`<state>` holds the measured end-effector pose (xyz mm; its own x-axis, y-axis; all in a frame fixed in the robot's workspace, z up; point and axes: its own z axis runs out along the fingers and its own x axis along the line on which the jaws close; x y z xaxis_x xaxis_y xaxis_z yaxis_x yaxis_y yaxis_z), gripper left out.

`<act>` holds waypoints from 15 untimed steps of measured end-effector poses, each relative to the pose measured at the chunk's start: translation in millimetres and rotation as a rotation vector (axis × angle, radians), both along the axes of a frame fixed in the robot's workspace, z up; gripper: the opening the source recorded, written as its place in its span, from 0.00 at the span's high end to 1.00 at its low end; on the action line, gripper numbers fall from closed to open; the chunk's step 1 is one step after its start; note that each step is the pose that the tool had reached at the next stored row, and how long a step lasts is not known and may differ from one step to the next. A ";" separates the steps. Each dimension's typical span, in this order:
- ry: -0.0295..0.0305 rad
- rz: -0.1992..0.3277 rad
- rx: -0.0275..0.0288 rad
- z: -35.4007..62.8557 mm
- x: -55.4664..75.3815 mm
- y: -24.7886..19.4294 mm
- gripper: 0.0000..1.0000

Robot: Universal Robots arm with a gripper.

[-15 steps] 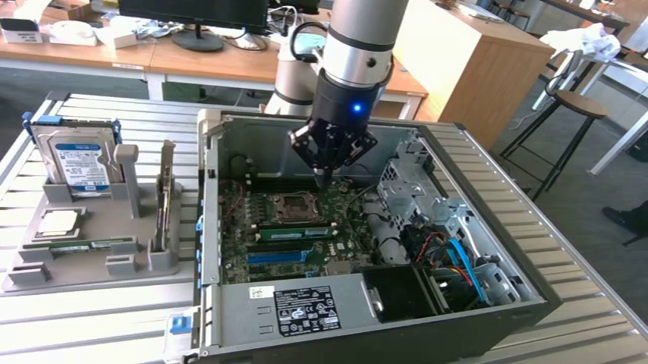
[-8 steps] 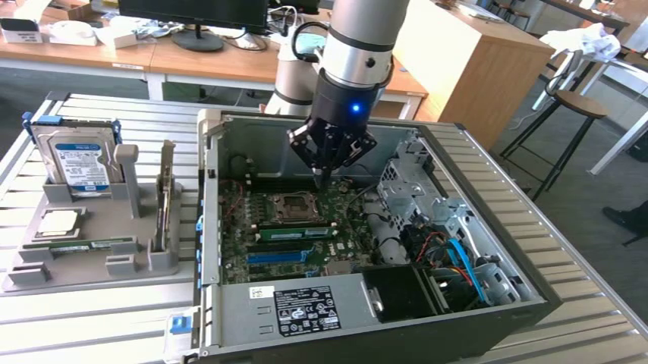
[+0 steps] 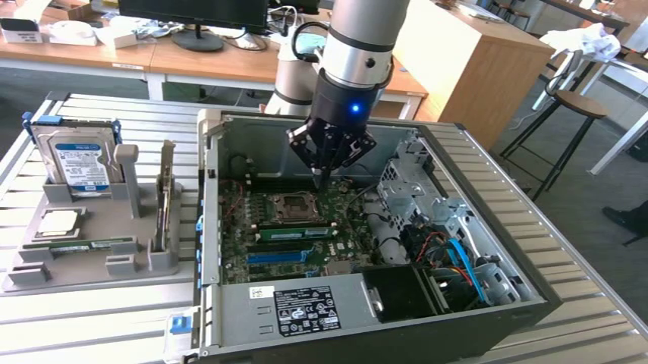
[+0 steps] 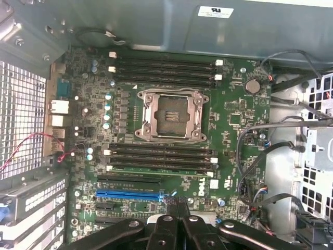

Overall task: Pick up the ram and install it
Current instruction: 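Press down the ram until it locks into place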

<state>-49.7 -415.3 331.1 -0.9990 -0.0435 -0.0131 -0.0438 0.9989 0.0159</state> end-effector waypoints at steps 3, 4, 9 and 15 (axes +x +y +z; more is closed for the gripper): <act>0.0011 -0.001 -0.0001 0.0 -0.1 0.0 0.90; 0.0018 -0.001 0.0000 -0.1 -0.2 0.0 0.90; 0.0068 -0.010 -0.0001 -0.2 -0.6 0.0 0.90; 0.0096 -0.009 0.0000 -0.2 -1.1 0.0 0.90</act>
<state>-50.9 -415.3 330.8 -0.9994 -0.0347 -0.0036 -0.0348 0.9993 0.0163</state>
